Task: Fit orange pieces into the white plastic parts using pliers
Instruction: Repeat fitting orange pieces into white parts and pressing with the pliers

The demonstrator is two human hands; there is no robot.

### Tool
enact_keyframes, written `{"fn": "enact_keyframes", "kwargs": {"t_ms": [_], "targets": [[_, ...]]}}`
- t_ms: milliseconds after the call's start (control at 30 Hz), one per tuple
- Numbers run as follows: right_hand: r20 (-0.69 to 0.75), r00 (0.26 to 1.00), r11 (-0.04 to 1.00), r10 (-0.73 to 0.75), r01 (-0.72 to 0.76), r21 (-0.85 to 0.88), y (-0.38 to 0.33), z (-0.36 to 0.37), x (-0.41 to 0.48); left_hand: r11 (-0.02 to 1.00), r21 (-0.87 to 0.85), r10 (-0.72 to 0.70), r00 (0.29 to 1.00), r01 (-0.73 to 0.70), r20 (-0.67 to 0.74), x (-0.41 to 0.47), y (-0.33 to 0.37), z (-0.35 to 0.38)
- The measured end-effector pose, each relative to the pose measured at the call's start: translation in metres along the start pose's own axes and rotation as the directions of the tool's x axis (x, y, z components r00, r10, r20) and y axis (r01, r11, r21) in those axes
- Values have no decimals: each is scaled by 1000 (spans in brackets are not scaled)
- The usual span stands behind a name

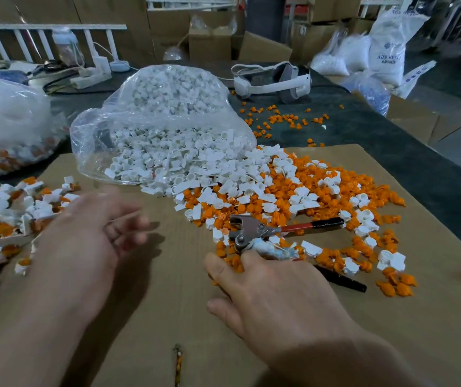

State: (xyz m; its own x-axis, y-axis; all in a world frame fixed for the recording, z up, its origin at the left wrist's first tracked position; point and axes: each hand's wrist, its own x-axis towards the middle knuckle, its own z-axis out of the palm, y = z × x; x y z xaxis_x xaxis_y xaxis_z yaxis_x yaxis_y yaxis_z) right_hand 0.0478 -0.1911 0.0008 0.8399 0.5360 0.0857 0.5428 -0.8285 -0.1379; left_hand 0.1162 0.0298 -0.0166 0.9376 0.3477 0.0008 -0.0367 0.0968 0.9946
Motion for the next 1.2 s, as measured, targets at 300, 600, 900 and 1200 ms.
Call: {"fn": "enact_keyframes", "kwargs": {"t_ms": [300, 600, 900, 1200], "targets": [[16, 1000, 994, 22, -20, -104, 6, 7, 4, 105, 697, 165, 704, -709, 691, -23, -16, 33], [3, 994, 994, 109, -109, -25, 13, 2, 1, 209, 637, 294, 668, -742, 683, -37, -8, 33], [-50, 993, 991, 106, -101, 87, 15, -15, -4, 311, 651, 148, 712, -692, 686, -51, -1, 32], [-211, 957, 960, 200, -148, 238, 28, -14, -9, 341, 641, 88, 703, -687, 706, -58, 5, 25]]}}
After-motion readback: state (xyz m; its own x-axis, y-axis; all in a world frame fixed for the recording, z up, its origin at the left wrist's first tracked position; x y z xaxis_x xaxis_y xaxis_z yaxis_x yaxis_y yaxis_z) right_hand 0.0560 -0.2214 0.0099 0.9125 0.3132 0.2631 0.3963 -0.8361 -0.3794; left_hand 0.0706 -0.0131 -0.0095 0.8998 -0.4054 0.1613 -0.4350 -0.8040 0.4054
